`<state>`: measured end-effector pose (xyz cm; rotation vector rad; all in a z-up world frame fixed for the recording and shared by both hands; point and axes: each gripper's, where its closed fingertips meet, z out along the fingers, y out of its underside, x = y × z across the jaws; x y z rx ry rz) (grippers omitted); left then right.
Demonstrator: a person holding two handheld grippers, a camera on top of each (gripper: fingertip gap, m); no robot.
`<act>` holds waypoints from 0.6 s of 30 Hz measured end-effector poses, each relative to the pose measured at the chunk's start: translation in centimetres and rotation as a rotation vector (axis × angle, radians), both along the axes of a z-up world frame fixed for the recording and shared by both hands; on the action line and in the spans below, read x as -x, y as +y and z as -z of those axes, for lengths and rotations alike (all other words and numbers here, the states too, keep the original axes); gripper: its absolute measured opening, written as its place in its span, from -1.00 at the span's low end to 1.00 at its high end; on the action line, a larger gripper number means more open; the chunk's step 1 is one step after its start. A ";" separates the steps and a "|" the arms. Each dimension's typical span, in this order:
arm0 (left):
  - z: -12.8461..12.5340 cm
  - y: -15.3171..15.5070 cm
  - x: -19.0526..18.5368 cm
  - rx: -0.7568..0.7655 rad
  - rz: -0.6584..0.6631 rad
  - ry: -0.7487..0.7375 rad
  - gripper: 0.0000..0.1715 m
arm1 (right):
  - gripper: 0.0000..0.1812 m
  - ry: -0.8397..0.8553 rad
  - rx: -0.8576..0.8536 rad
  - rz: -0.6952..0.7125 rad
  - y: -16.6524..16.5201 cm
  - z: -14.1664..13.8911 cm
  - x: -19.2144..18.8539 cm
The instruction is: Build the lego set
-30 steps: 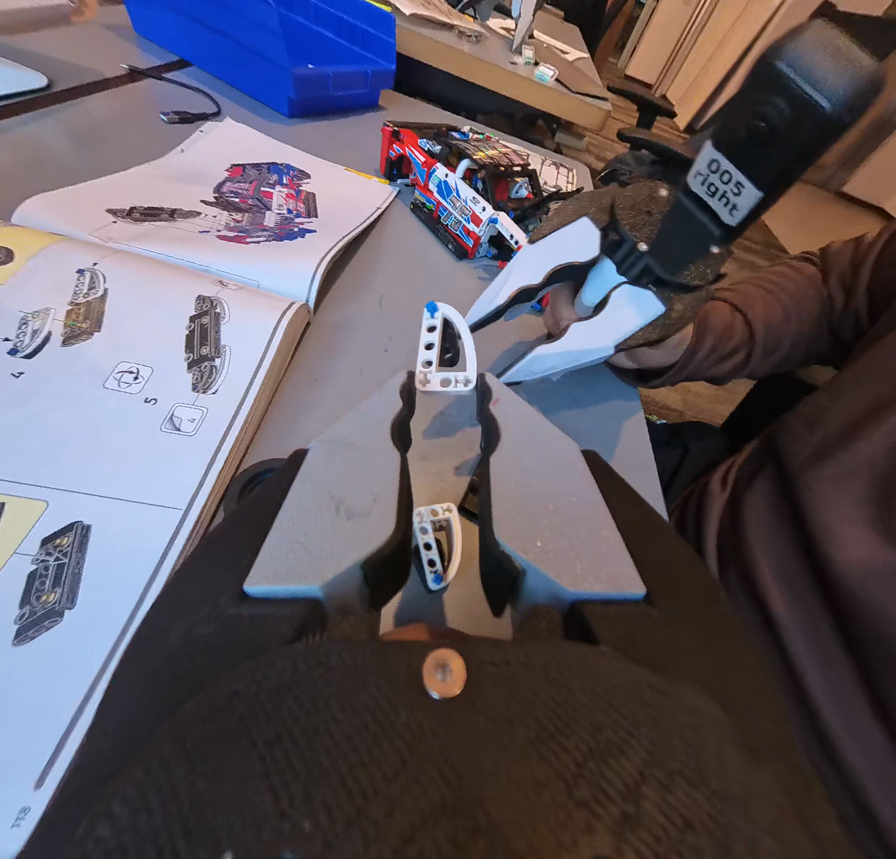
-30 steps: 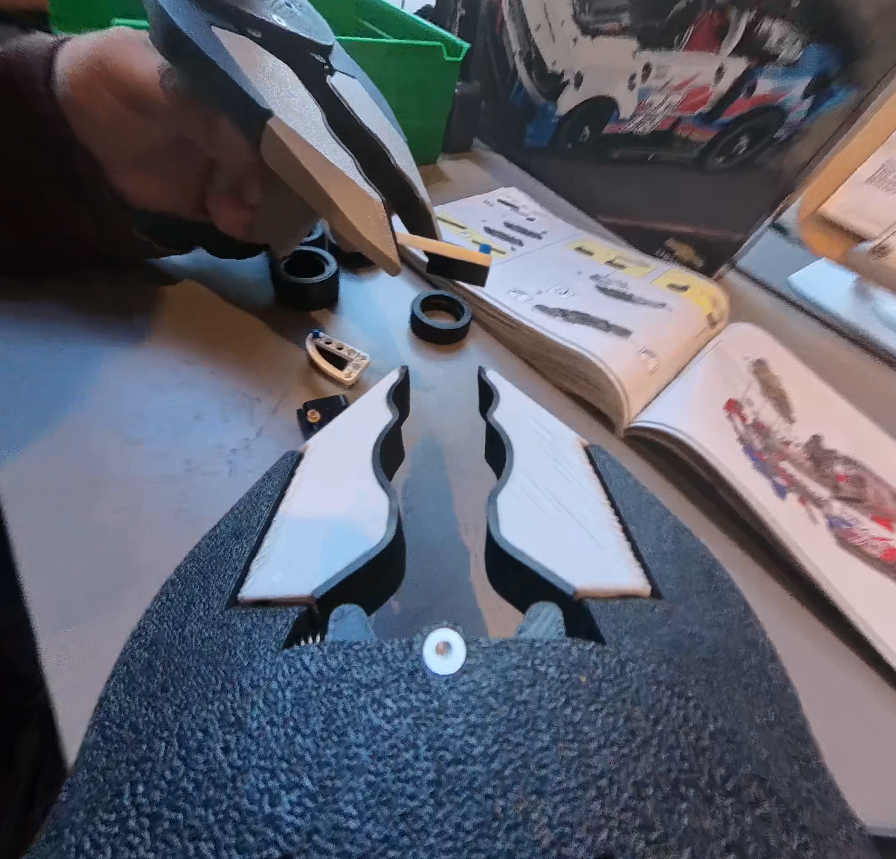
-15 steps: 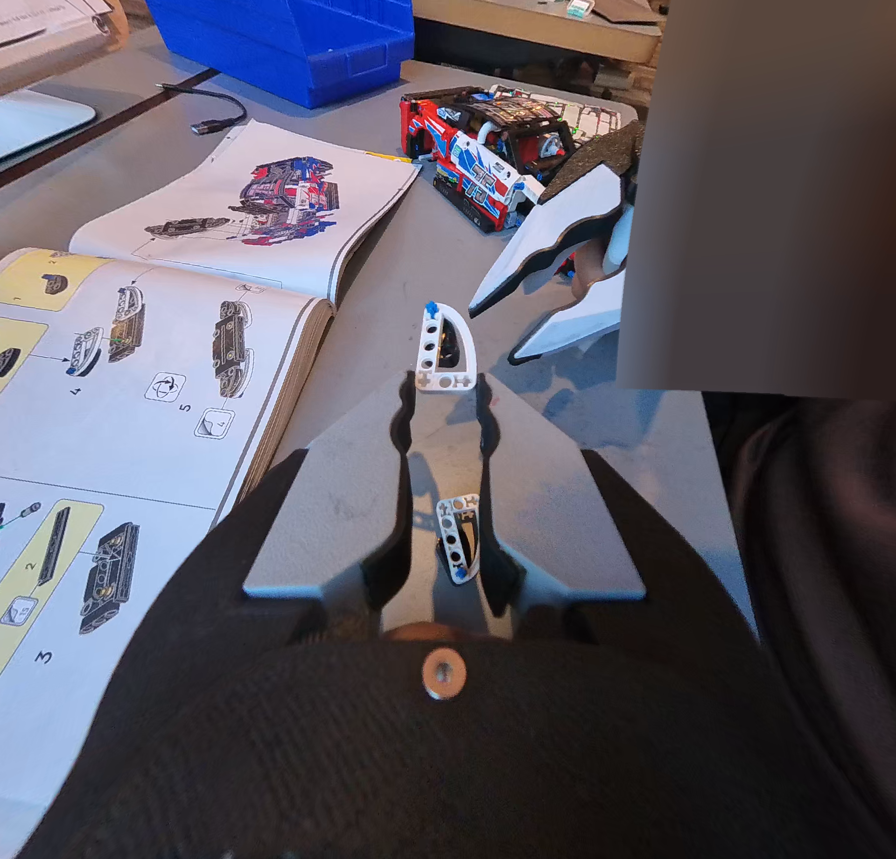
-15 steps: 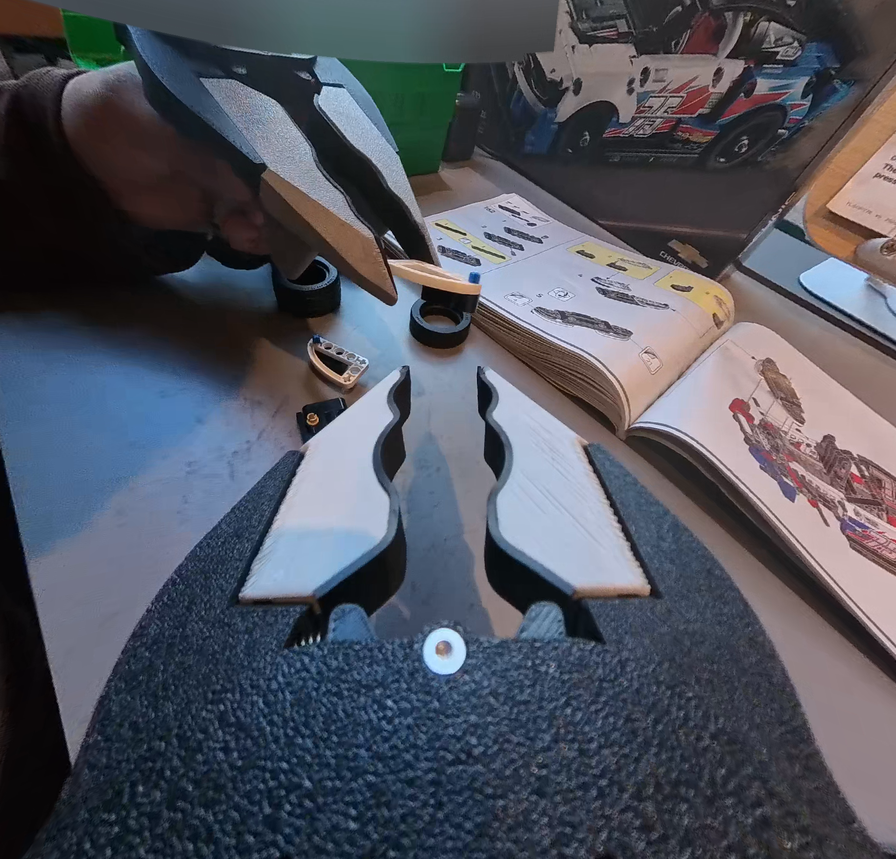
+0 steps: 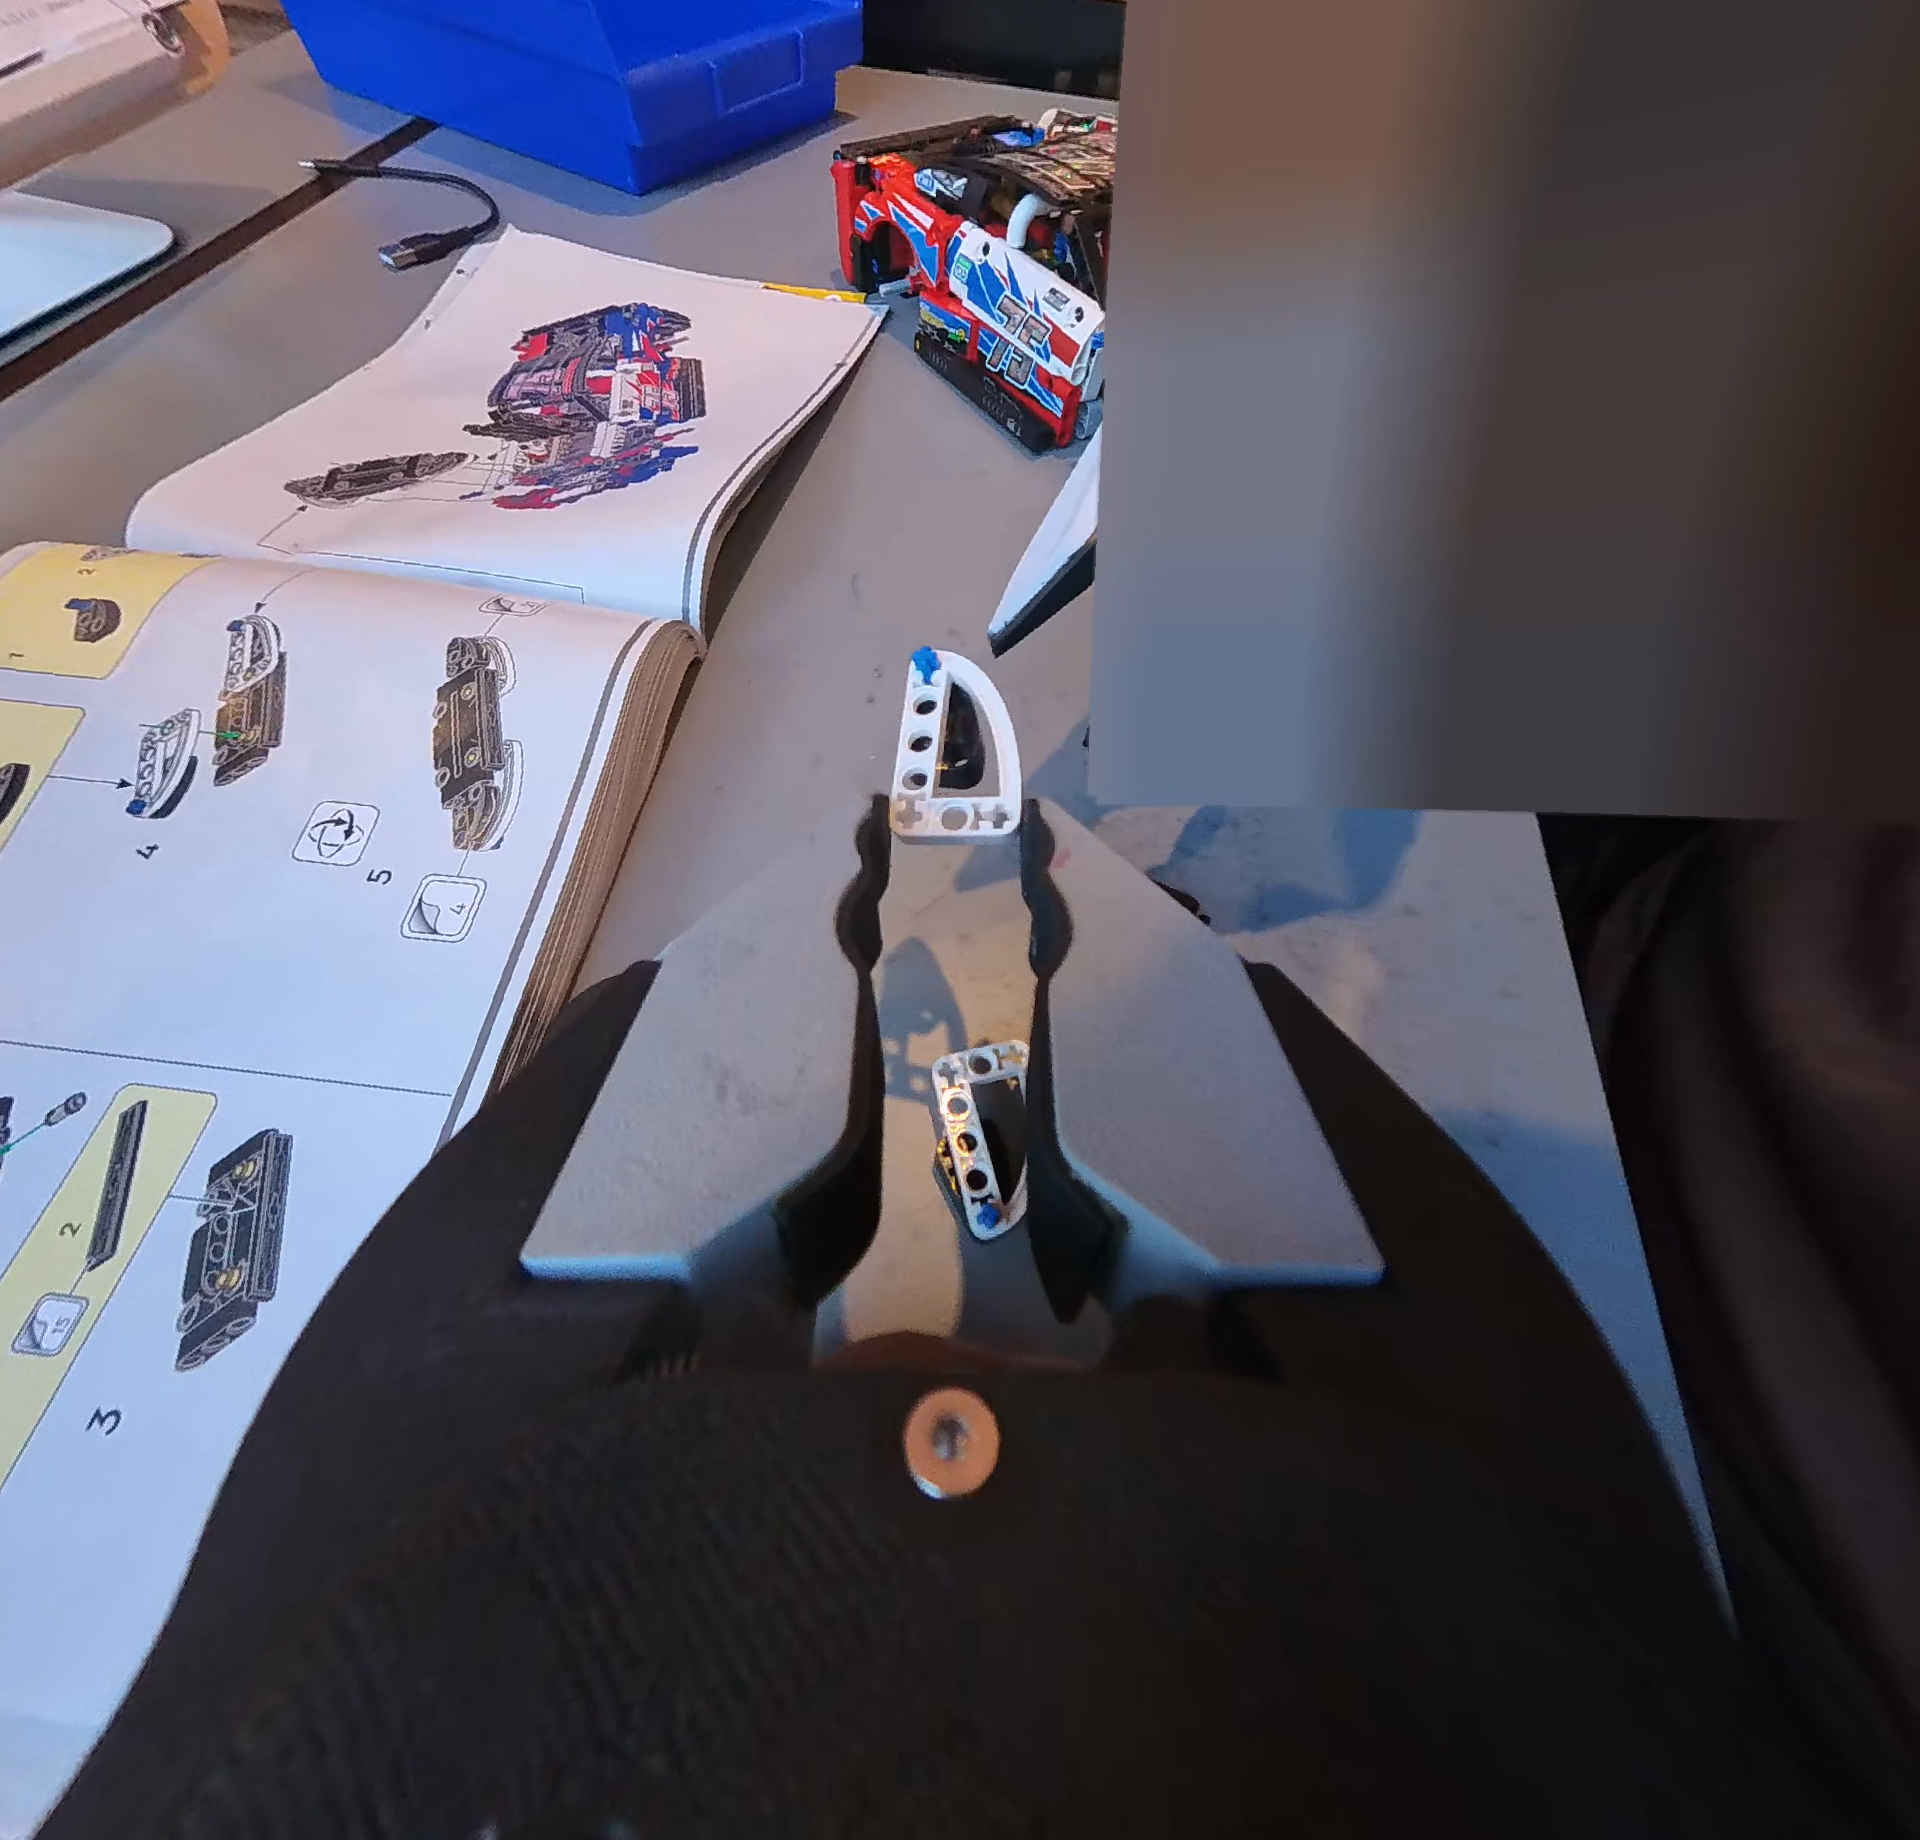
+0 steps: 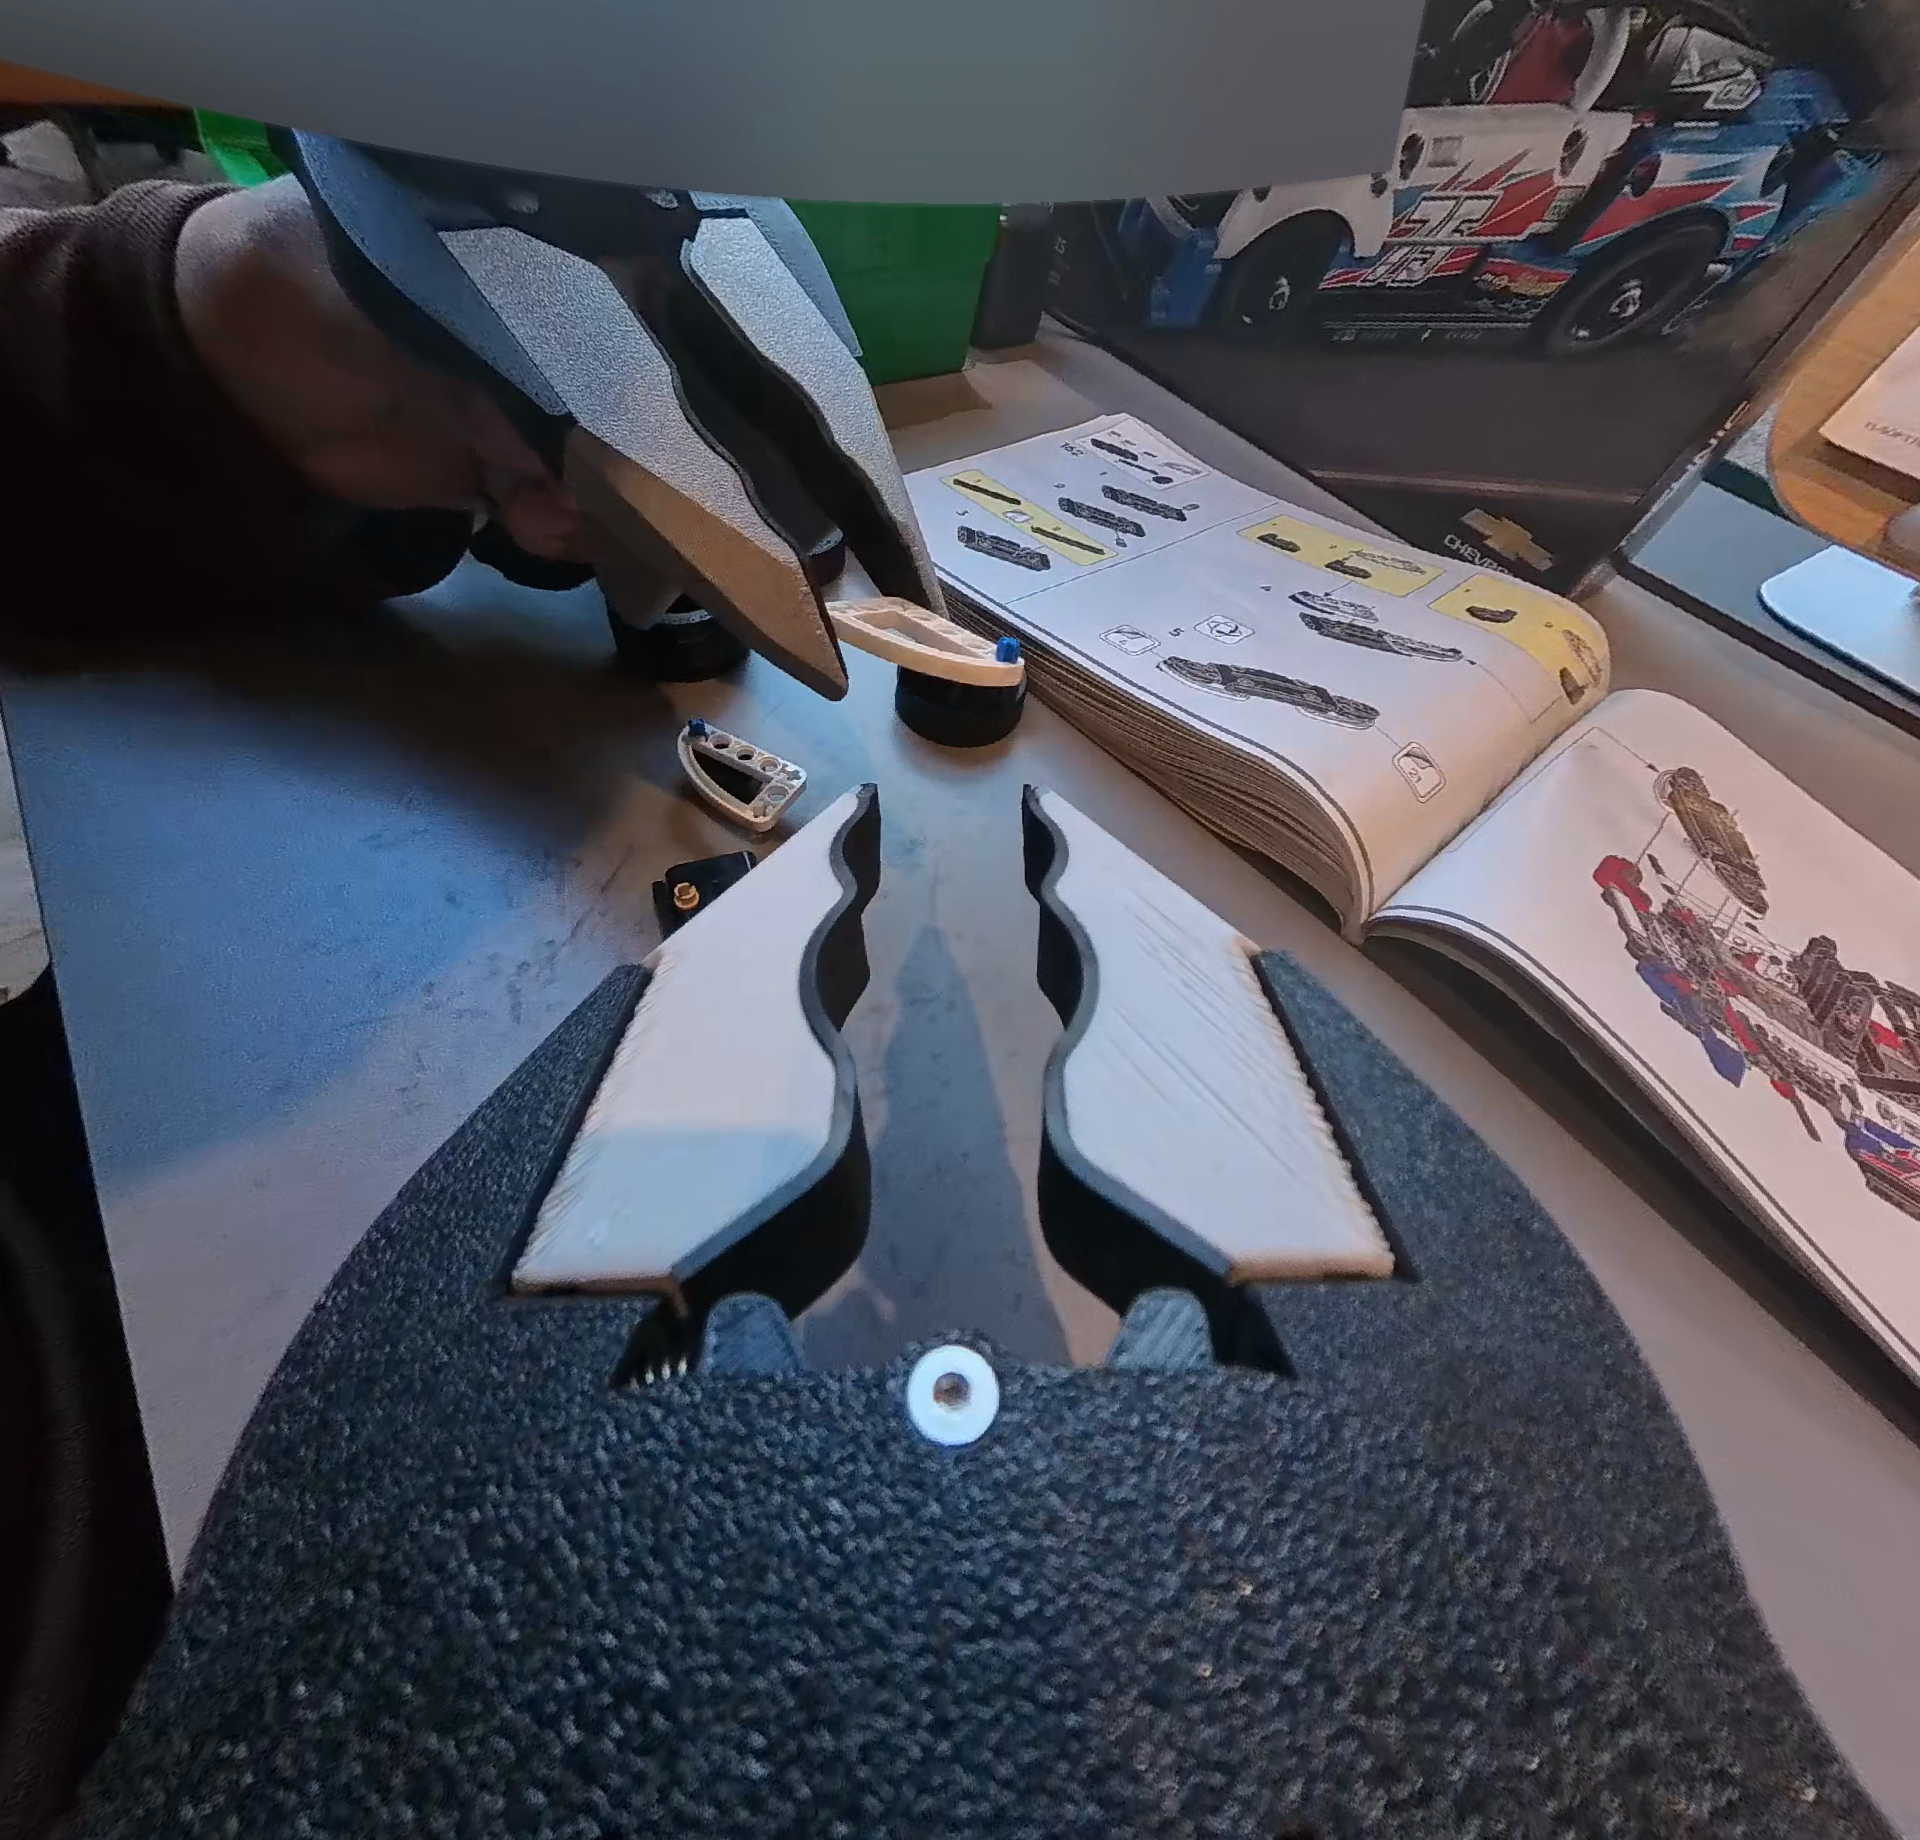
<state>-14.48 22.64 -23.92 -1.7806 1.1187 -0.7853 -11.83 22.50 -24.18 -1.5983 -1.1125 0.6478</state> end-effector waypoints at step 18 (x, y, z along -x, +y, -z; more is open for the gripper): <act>0.3 -0.3 -0.2 -0.022 0.012 0.031 -0.74 | -0.71 0.000 -0.001 0.000 0.0 0.0 0.0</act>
